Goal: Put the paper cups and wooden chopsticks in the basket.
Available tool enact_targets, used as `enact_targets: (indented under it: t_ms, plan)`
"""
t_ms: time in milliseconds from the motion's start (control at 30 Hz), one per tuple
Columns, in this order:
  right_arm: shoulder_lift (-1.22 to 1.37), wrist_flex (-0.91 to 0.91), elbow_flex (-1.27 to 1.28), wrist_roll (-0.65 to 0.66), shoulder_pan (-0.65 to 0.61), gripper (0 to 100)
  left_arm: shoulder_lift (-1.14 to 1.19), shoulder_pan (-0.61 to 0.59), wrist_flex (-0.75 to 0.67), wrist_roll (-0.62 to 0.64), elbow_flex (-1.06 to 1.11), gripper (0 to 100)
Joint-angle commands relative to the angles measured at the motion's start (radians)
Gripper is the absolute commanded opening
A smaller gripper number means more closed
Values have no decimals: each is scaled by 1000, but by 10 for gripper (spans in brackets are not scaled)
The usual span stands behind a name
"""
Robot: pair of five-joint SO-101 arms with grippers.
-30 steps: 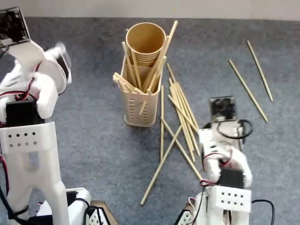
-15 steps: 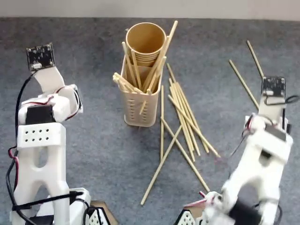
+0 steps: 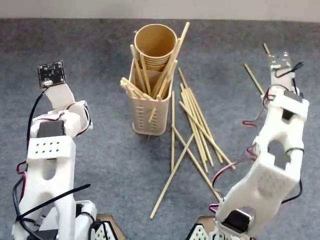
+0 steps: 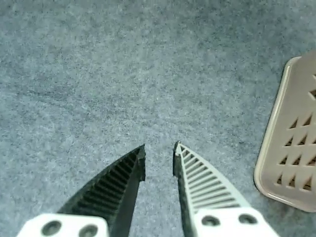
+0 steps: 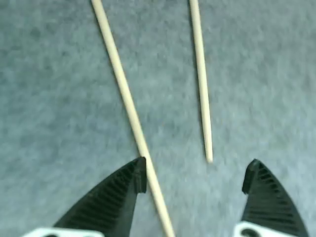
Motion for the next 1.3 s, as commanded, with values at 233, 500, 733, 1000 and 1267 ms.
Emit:
enact_targets:
  t_ms: [233,500,733,1000,1267]
  plan:
    - [596,-4,-707,89,-1,311,-16,19,-15,3,-4,109]
    - [823,435,-1095,123,-44,310,-16,19,-17,5,-4,109]
    - [914,832,-1362,126,-101,310,-16,19,-17,5,-4,109]
    - [932,1043,-1438,129,-113,310,-16,19,-17,5,-4,109]
    - [908,1130,-1541,2,-131,310,-15,19,-43,5,2,109]
